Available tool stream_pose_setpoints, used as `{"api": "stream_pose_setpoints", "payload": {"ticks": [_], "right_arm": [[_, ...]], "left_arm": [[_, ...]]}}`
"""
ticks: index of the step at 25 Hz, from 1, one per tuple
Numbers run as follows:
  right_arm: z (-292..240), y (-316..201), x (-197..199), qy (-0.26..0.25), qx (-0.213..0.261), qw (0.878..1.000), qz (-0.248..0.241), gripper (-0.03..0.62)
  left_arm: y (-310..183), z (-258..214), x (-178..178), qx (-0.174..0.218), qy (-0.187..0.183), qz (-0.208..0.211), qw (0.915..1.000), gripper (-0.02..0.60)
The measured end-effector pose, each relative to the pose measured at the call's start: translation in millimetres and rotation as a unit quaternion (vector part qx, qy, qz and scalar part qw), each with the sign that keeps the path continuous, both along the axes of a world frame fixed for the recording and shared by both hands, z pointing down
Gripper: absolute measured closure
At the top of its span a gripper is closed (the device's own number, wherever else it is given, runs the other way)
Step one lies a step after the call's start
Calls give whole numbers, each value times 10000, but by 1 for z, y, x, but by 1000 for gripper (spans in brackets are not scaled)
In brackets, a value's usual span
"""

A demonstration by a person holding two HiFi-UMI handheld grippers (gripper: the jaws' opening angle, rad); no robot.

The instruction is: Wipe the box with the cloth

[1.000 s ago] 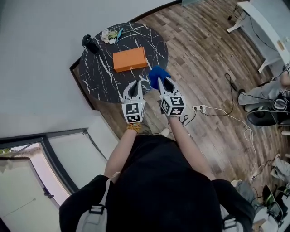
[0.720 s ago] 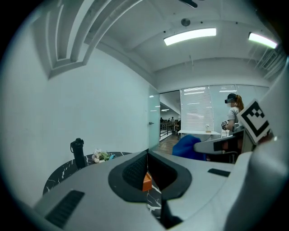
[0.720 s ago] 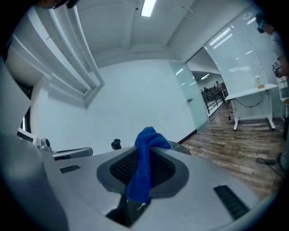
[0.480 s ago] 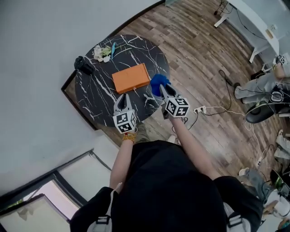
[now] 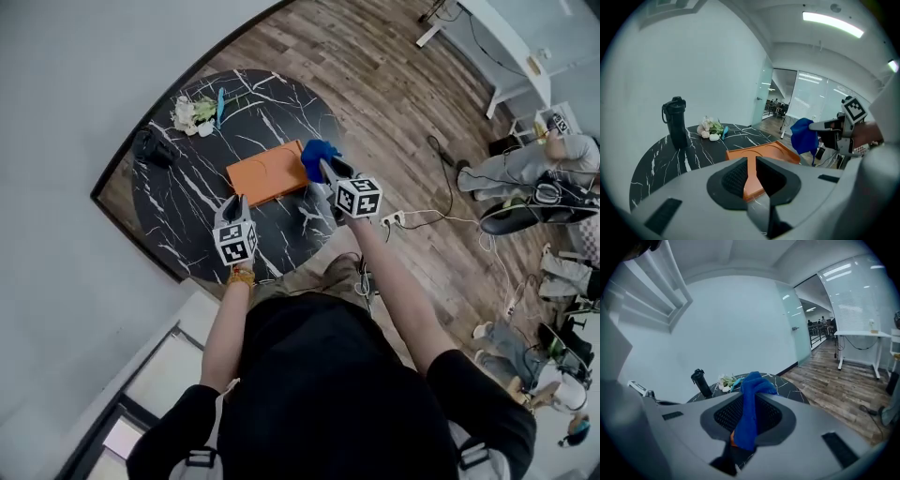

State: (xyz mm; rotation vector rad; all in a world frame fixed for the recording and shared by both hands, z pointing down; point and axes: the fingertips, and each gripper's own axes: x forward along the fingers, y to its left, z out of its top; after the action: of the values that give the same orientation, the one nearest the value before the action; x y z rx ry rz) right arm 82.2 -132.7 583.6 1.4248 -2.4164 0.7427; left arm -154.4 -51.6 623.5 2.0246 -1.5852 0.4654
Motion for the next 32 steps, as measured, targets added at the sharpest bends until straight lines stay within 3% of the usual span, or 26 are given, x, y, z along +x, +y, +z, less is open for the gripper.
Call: {"api": "stream_pose_setpoints", "payload": {"ticks": [4,11,16,23,28,32], "right_arm": [[20,-26,-9,310,-225,9992,-65,534],[81,-69,-23,505,-1014,9922,-514,533],[99,-95,-38,727,-1241,9848,-974,530],[101,-102,-51,1181,-1582,9694,-1459,530],[103,-99,-56,1130,-2011,9635,-1358,530],[106,-100,-54,558,-2599,9569,-1173,528]], "left_arm": [[-22,31,-13,-365,-89,4,9993,474],[-35,67,-20,-947,-152,-43,9954,451],[-40,77,-14,-1097,-176,-55,9938,451],[-46,83,-16,-1214,175,-278,9921,445],[-48,83,-17,-1304,197,-217,9910,443],[-50,84,-18,-1438,523,-315,9877,443]]}}
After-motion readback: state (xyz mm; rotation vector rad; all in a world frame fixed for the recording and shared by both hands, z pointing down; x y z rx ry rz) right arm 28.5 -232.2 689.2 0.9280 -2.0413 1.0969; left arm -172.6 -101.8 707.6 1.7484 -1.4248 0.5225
